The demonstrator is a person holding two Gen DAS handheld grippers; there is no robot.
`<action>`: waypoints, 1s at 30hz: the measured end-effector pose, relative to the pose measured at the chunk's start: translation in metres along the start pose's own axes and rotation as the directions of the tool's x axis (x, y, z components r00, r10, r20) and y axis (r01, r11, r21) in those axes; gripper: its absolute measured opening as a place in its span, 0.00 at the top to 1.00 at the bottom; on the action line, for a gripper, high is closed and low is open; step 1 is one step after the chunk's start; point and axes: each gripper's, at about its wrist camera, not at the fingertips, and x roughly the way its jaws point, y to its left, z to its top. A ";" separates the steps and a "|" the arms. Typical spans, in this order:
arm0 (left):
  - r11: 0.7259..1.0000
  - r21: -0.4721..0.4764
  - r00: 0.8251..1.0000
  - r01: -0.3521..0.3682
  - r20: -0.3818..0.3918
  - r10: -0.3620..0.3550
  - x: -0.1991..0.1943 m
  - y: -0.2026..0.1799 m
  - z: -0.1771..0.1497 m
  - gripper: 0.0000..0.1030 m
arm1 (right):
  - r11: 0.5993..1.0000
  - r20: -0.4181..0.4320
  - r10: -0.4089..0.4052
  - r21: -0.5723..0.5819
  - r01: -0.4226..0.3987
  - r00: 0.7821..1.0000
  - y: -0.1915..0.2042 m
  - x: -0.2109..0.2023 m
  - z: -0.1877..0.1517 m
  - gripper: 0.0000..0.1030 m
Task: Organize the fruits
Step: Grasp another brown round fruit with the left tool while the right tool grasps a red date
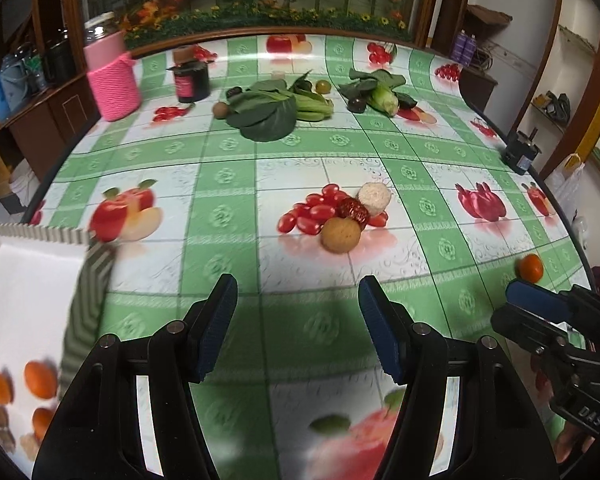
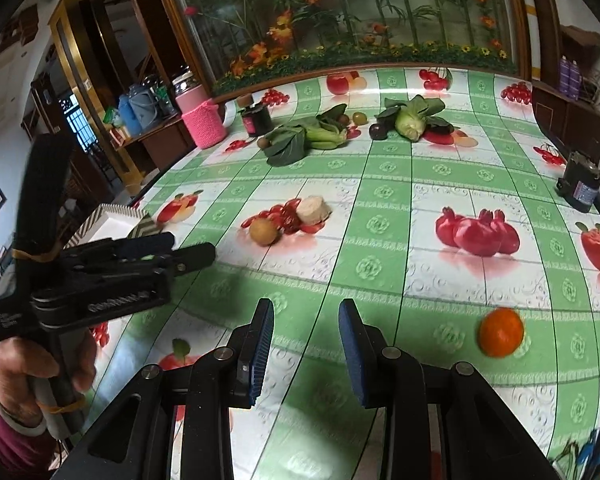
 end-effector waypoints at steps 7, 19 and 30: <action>0.998 0.037 0.999 0.051 -0.020 -0.051 0.024 -0.015 0.014 0.39 | 1.000 -0.016 -0.018 -0.011 0.017 1.000 -0.012 0.015 0.018 0.68; 0.999 0.028 0.998 0.041 -0.048 -0.040 0.056 -0.008 0.023 0.73 | 1.000 -0.064 -0.008 -0.011 0.007 0.998 -0.022 0.045 0.039 0.68; 0.997 -0.080 1.000 0.003 -0.006 -0.003 0.018 0.031 -0.001 0.73 | 0.993 -0.134 0.058 -0.098 -0.071 0.989 0.017 0.097 0.058 0.68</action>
